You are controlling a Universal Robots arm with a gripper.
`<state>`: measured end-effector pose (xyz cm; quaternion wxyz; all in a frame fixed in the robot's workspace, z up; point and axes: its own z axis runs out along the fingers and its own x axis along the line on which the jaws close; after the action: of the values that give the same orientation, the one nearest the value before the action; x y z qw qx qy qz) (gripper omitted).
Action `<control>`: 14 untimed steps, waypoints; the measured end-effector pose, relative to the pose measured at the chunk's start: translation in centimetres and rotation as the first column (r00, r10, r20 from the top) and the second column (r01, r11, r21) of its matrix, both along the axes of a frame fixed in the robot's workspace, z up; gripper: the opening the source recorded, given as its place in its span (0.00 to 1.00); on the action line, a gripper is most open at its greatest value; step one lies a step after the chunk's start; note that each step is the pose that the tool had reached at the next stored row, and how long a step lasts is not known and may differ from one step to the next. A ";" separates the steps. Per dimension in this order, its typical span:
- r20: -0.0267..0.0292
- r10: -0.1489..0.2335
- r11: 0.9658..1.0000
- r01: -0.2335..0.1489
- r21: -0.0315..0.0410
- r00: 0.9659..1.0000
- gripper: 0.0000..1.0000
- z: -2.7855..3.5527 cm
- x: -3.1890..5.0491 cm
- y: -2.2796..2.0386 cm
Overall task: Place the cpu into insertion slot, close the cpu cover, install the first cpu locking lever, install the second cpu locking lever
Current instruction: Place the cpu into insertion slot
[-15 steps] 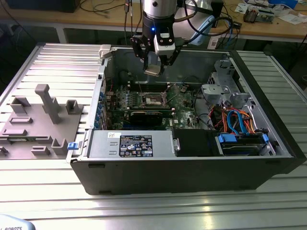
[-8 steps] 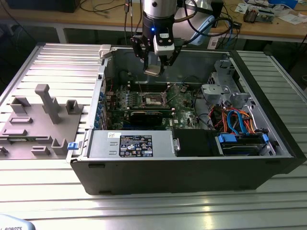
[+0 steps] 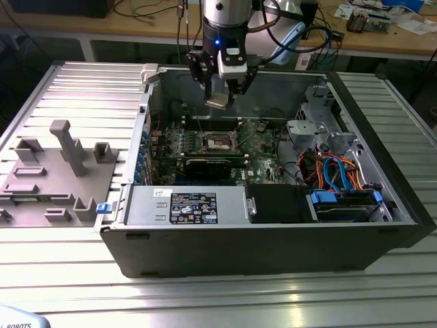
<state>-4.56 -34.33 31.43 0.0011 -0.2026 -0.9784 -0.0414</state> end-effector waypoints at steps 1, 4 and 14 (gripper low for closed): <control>0.000 -0.002 1.000 0.002 0.000 1.000 0.54 -0.01 0.00 0.00; 0.000 -0.008 1.000 0.008 0.000 1.000 0.54 -0.03 0.00 0.00; 0.000 -0.036 0.999 0.036 0.000 0.999 0.54 -0.13 0.00 0.00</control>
<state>-4.56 -34.33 31.30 0.0004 -0.2201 -0.9746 -0.0415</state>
